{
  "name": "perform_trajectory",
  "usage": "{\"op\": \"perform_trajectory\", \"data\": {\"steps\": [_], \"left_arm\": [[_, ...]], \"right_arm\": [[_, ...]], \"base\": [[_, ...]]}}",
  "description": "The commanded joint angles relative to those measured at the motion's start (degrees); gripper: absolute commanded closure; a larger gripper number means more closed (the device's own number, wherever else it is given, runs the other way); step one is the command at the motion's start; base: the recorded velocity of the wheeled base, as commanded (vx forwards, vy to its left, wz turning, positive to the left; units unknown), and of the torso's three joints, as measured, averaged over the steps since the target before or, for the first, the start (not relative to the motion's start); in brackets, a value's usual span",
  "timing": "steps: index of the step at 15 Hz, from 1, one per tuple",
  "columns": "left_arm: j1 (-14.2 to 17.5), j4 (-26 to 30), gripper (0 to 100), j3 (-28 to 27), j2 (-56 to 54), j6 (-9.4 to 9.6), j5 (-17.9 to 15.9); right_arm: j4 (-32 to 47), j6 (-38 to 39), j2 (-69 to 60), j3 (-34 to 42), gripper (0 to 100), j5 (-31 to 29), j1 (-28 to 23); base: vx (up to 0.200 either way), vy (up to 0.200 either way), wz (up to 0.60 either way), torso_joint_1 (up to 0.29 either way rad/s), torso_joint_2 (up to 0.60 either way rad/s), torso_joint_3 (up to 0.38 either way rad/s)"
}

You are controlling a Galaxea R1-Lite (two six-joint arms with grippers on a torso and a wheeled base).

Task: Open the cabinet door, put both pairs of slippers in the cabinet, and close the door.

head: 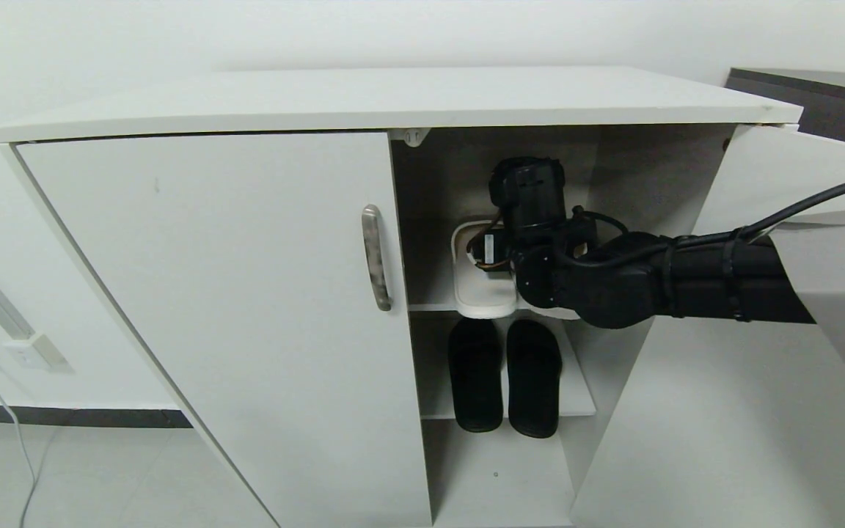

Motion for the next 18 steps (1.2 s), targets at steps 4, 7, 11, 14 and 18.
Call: {"op": "perform_trajectory", "data": {"steps": [4,7,11,14,18], "left_arm": [[0.00,-0.01,100,0.00,-0.02,-0.02,0.00],[0.00,-0.01,100,0.00,-0.02,-0.02,0.00],[0.00,-0.01,100,0.00,-0.02,-0.02,-0.09],[0.00,-0.01,100,0.00,-0.02,-0.02,0.00],[0.00,-0.01,100,0.00,0.06,0.34,0.00]], "right_arm": [[-0.52,0.03,-7.48,8.30,0,-0.68,3.40],[-0.78,0.30,-14.95,17.70,0,-1.82,6.91],[-7.55,0.39,-26.47,36.33,0,-0.77,12.10],[-21.70,-0.67,-33.15,52.42,0,6.00,14.21],[-27.94,-2.60,-35.17,58.57,100,10.48,14.21]], "base": [[0.000,0.000,0.00,0.000,0.00,0.000],[0.000,0.000,0.00,0.000,0.00,0.000],[0.000,0.000,0.00,0.000,0.00,0.000],[0.000,0.000,0.00,0.000,0.00,0.000],[0.000,0.000,0.00,0.000,0.00,0.000]]}}
